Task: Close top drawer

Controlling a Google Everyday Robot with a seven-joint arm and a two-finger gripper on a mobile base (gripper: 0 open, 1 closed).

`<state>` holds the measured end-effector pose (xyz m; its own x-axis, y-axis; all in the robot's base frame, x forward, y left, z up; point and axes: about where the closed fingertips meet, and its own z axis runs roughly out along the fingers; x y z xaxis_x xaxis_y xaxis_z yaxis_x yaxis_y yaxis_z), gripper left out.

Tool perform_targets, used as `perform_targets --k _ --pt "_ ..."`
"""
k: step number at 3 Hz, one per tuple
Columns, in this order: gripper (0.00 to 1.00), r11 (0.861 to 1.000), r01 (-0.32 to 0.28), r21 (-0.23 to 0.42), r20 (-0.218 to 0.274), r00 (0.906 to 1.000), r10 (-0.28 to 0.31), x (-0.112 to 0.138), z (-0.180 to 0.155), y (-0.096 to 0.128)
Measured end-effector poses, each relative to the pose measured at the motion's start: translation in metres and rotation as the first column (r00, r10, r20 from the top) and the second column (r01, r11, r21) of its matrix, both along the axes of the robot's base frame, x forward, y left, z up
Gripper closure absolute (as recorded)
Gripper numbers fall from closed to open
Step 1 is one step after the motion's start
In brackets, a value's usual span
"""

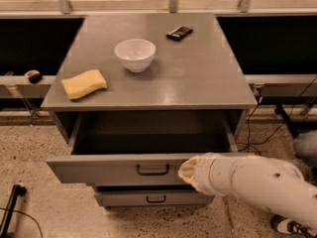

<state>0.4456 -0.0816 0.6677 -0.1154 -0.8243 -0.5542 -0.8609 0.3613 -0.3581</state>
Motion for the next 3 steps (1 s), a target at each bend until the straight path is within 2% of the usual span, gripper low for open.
perform_targets --k 1,2,3 --pt "1.0 0.999 -0.047 0.025 0.015 0.9988 0.047 0.009 -0.001 0.003" --pt "1.0 0.995 -0.1 0.001 0.051 0.9937 0.1 0.015 -0.001 0.004" --pt "1.0 0.993 -0.118 0.025 0.055 0.9917 0.116 0.024 -0.001 0.015"
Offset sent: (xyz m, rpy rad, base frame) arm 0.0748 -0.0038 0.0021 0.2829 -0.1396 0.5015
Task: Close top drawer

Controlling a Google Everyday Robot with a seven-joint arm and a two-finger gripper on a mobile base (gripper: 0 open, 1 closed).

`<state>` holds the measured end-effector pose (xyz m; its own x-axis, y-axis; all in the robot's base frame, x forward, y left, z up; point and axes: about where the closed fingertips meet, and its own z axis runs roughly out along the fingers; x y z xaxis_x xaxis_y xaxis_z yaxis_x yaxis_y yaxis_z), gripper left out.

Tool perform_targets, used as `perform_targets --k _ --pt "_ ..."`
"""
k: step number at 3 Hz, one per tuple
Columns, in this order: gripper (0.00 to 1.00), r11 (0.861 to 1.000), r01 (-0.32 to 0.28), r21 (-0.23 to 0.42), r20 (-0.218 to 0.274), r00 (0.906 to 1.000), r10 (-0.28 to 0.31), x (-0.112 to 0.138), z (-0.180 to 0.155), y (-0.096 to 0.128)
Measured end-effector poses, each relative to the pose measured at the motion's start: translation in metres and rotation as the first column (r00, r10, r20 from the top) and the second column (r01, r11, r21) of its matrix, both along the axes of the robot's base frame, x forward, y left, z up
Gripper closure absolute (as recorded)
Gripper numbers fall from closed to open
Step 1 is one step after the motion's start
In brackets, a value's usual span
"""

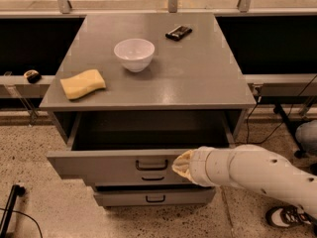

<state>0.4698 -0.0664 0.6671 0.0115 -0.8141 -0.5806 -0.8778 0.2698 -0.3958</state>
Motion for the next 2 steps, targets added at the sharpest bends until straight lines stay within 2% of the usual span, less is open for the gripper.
perform_targets --k 1,2 --pt "1.0 1.0 -0.007 0.006 0.004 1.0 0.007 0.014 0.0 0.002" --pt "1.0 1.0 -0.009 0.004 0.018 0.9998 0.009 0.039 -0.004 -0.002"
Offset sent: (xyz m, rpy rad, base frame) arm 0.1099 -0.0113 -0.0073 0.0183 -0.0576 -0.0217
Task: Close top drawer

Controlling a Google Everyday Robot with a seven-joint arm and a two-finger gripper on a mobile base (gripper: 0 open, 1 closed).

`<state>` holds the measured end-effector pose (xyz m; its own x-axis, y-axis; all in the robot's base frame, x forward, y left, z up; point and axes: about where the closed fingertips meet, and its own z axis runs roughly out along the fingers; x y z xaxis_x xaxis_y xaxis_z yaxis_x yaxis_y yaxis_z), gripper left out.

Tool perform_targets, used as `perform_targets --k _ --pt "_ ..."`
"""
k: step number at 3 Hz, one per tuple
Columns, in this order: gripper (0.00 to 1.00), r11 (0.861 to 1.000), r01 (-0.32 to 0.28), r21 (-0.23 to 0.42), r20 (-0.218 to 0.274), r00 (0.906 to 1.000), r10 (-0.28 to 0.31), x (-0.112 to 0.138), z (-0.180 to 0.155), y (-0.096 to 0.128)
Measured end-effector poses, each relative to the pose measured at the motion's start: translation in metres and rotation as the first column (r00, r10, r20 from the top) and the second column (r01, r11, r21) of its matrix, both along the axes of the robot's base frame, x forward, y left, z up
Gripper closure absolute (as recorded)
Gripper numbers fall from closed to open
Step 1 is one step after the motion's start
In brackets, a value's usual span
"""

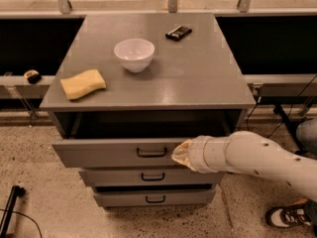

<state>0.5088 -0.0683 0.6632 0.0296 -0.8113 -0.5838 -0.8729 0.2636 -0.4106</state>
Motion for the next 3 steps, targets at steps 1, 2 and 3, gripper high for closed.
perform_targets --k 1,2,3 --pt "1.0 1.0 -0.016 0.011 0.005 0.9999 0.016 0.023 -0.005 -0.001" --pt "1.0 0.999 -0.031 0.027 0.015 0.9994 0.031 0.043 -0.006 -0.001" --pt "1.0 0.998 -0.047 0.044 0.038 0.9983 0.045 0.059 0.0 -0.004"
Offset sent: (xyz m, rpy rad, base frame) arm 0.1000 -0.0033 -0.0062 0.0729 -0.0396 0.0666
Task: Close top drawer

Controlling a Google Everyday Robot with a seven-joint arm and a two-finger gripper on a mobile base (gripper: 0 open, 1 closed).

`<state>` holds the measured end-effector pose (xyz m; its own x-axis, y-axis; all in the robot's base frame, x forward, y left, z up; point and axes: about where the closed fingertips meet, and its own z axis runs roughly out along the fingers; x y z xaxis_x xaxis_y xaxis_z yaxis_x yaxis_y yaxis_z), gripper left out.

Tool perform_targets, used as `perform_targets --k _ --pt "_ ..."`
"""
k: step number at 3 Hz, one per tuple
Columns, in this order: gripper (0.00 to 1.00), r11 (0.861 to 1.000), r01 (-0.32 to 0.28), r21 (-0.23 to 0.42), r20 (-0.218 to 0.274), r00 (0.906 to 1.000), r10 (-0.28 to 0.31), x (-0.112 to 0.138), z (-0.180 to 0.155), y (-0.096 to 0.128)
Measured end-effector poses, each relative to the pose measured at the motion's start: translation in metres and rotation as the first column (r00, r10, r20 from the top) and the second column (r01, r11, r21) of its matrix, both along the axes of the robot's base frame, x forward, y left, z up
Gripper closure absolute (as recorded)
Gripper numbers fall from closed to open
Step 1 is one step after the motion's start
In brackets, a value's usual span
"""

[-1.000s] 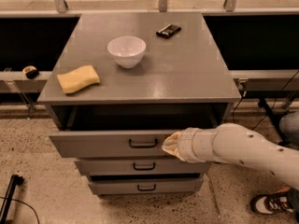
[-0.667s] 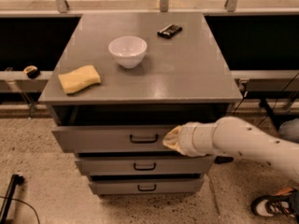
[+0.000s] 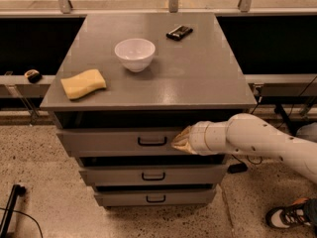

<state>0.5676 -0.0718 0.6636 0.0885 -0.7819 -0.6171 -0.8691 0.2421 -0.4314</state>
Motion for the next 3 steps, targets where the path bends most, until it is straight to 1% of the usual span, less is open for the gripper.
perform_targets --k 1,2,3 --pt "1.0 1.0 0.0 0.0 0.0 1.0 0.0 -0.003 0.0 -0.001" --pt "1.0 1.0 -0.014 0.002 -0.004 0.9999 0.014 -0.003 -0.004 -0.003" --pt "1.0 0.998 -0.056 0.011 -0.003 0.9984 0.056 -0.009 0.008 -0.004"
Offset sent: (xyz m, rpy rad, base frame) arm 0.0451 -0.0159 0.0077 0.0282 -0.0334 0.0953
